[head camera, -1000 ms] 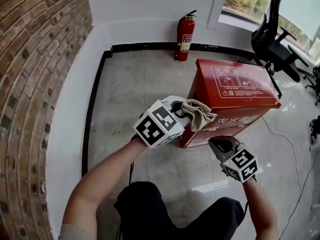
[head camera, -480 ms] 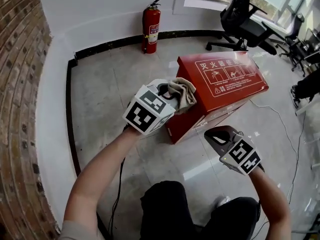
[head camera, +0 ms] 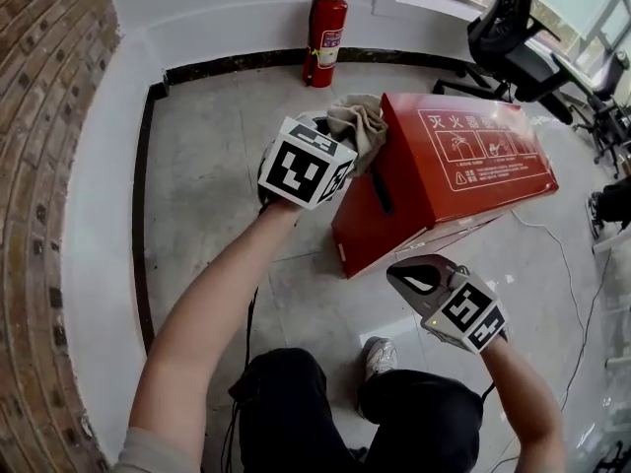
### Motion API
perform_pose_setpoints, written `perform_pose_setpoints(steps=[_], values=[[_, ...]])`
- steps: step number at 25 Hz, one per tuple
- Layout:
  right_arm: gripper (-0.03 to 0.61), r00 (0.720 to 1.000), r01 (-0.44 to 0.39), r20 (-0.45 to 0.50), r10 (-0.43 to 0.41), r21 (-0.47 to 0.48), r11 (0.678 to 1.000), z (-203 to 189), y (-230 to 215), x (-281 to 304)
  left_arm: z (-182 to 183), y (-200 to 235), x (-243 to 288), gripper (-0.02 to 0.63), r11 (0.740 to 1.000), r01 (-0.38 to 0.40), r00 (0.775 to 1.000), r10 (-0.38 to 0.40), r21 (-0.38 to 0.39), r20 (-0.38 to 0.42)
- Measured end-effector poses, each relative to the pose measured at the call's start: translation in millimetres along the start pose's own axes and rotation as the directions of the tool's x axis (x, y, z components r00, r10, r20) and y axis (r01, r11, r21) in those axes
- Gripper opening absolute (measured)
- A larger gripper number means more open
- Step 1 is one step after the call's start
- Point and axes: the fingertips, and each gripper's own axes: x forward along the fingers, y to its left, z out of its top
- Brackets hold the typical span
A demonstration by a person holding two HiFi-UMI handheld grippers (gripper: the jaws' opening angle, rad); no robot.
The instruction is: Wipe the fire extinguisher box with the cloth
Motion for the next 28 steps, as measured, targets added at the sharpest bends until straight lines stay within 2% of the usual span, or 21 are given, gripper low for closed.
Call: perform_pose_setpoints(steps=[4,6,13,17,24,28], values=[[0.026,0.996,-0.081,0.020,0.081,-0.019,0.997,-11.0,16.5,20.6,-44.6,9.1,8.9,0.077,0.999,-0.046,0.997,0.045,-0.012,-0.065],[0.026,0.993,-0.113,0.032,0.113,-0.010,0.994,-18.8,21.1,27.3,-64.5,8.0,12.0,0.077,0.999,-0.038,0.996,0.035,-0.034,-0.080],[0.026,0.985,-0.160,0.068,0.159,0.019,0.987,-36.3,30.4,50.2,-79.1,-24.5,18.6,0.077,0.994,0.096,0.995,-0.097,-0.051,-0.025],[0.025,0.983,-0.174,0.062,0.171,0.040,0.984,-44.7,35.6,61.3,-87.7,-45.6,10.7,0.075,0.986,0.157,0.987,-0.159,-0.062,-0.025],[0.025,0.979,-0.199,0.060,0.195,0.064,0.978,-56.1,52.4,69.3,-106.2,-95.1,-8.5,0.075,0.961,0.277,0.960,-0.277,-0.024,-0.048],[0.026,0.980,-0.197,0.041,0.194,0.087,0.977,-68.5,53.8,63.9,-125.6,-128.0,-19.1,0.075,0.938,0.346,0.935,-0.344,0.004,-0.083]])
